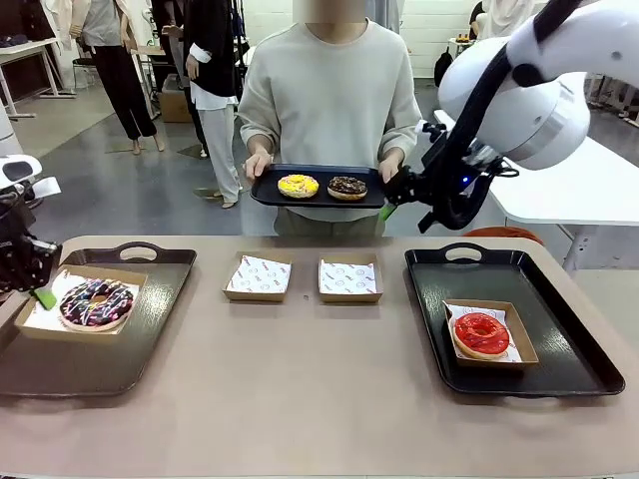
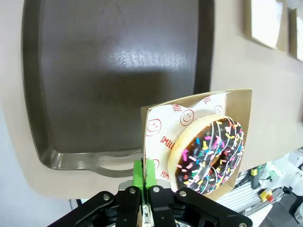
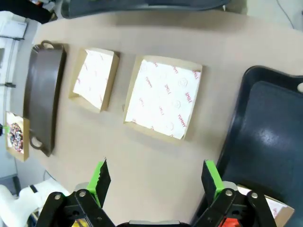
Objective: Individually package the donuts and arrange them on the tray.
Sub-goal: Place the picked Paper togo box on the Handle tray while simultaneously picking up another Paper togo box from the table with the other hand.
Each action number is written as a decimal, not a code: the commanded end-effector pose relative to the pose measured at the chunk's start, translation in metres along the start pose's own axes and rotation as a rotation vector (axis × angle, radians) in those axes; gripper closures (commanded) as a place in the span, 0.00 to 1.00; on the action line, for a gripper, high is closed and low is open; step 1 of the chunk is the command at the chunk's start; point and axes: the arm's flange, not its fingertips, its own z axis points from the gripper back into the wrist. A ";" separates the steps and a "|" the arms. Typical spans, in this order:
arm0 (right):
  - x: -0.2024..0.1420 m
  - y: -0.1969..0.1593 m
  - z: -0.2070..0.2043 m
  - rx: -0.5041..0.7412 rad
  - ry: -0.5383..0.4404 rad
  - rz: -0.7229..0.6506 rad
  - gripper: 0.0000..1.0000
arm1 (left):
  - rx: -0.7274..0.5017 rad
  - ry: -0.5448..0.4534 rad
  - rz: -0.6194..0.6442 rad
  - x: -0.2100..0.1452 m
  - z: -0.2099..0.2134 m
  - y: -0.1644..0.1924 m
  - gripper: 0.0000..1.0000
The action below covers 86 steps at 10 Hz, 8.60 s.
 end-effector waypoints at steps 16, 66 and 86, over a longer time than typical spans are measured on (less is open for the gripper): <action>0.027 0.034 -0.056 -0.238 0.088 -0.027 0.00 | 0.133 -0.005 -0.061 -0.012 -0.030 0.004 0.99; 0.012 0.039 -0.084 -0.374 0.024 -0.081 1.00 | -0.295 -0.025 -0.052 -0.030 -0.029 0.010 0.00; 0.059 0.075 -0.009 -0.419 0.130 -0.088 1.00 | -1.091 -0.091 0.217 -0.063 -0.005 0.223 0.00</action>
